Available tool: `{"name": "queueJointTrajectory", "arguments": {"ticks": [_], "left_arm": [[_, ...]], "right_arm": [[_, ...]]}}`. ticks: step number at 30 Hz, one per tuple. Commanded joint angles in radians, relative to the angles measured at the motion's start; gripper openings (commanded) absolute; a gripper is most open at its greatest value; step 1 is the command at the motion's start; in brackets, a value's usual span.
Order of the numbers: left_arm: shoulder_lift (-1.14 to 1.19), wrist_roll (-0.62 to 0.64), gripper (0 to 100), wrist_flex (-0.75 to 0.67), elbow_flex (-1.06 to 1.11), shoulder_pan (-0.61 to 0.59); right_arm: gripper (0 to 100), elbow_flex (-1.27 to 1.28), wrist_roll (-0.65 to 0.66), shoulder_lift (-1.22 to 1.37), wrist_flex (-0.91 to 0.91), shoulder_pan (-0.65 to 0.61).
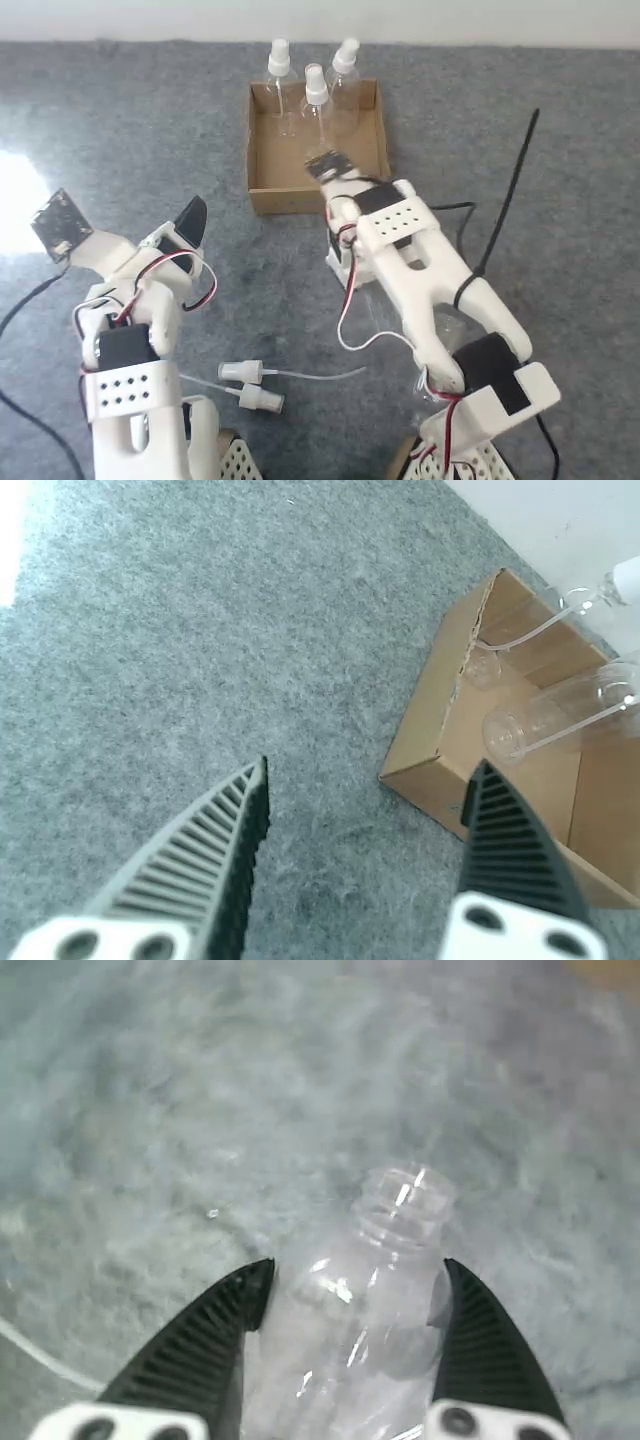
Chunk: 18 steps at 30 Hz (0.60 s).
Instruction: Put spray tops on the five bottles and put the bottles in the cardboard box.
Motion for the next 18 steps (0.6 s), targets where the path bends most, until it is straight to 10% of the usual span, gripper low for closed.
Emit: {"name": "queueJointTrajectory", "arguments": {"ticks": [1, 18], "left_arm": [[-0.014, -0.008, 29, -0.023, -0.004, -0.005], [-0.014, -0.008, 29, -0.023, -0.004, -0.005]], "right_arm": [[16.3, -0.052, 0.138, -0.065, -0.016, -0.053], [26.1, -0.077, 0.187, 0.012, -0.088, -0.157]]}}
